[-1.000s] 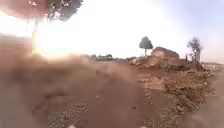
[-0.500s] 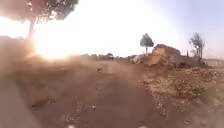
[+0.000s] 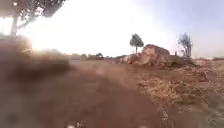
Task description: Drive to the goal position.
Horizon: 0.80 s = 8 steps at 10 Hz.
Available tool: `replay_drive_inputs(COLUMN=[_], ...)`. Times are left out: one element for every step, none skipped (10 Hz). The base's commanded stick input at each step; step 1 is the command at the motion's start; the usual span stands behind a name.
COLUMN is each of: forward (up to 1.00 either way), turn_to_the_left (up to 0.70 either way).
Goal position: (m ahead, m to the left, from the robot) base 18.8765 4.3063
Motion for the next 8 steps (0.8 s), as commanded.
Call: replay_drive_inputs(forward=[0.7, 0.7, 0.7, 0.7, 0.7, 0.7, 0.7, 0.7], turn_to_the_left=[0.0, 0.0, 0.0, 0.0, 0.0, 0.0, 0.0, 0.0])
